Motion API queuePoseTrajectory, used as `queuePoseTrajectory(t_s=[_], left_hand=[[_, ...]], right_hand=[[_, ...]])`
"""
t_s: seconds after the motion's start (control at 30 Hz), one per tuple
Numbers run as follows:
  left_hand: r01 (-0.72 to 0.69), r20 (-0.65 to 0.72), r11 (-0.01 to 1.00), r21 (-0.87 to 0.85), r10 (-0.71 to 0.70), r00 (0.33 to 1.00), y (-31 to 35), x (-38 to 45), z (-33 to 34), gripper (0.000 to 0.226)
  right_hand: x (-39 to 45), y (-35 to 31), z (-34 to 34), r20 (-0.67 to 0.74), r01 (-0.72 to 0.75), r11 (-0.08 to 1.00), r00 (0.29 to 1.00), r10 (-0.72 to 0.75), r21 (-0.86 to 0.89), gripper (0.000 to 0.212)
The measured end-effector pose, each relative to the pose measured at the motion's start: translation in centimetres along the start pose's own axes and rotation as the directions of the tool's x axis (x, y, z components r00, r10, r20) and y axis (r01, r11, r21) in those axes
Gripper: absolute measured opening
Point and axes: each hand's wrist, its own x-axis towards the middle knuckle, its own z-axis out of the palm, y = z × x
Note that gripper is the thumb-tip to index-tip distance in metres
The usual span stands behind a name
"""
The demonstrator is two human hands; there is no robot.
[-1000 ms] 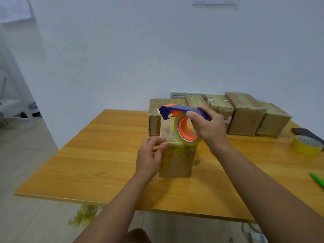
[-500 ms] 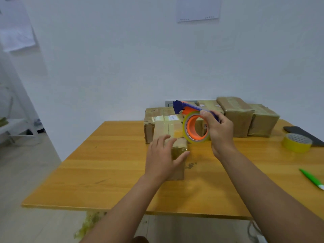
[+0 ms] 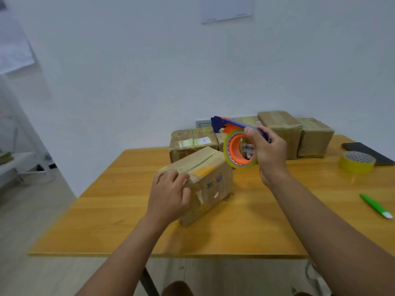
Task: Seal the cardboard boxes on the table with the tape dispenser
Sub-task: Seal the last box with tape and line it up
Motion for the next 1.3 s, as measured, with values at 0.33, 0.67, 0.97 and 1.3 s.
queuePoseTrajectory(t_s=[0.33, 0.67, 0.97, 1.3], left_hand=[[-0.011, 0.082, 0.998, 0.065, 0.006, 0.997, 3.1, 0.4, 2.1, 0.031], [0.101, 0.307, 0.992, -0.077, -0.073, 0.949, -2.4, 0.5, -0.4, 0.057], [0.076, 0.055, 0.979, -0.188, -0.067, 0.996, 3.6, 0.3, 2.6, 0.043], [0.109, 0.133, 0.927, -0.359, -0.065, 0.989, -2.8, -0.6, 0.6, 0.034]], right_hand=[[-0.9, 0.1, 2.0, 0.068, 0.021, 1.000, 0.997, -0.020, -0.020, 0.070], [-0.3, -1.1, 0.7, 0.062, 0.052, 0.996, 0.997, -0.047, -0.073, 0.021], [-1.3, 0.1, 1.6, 0.127, 0.034, 0.994, 0.992, -0.021, -0.104, 0.063], [-1.8, 0.5, 1.9, 0.160, 0.014, 0.996, 0.987, 0.001, -0.088, 0.055]])
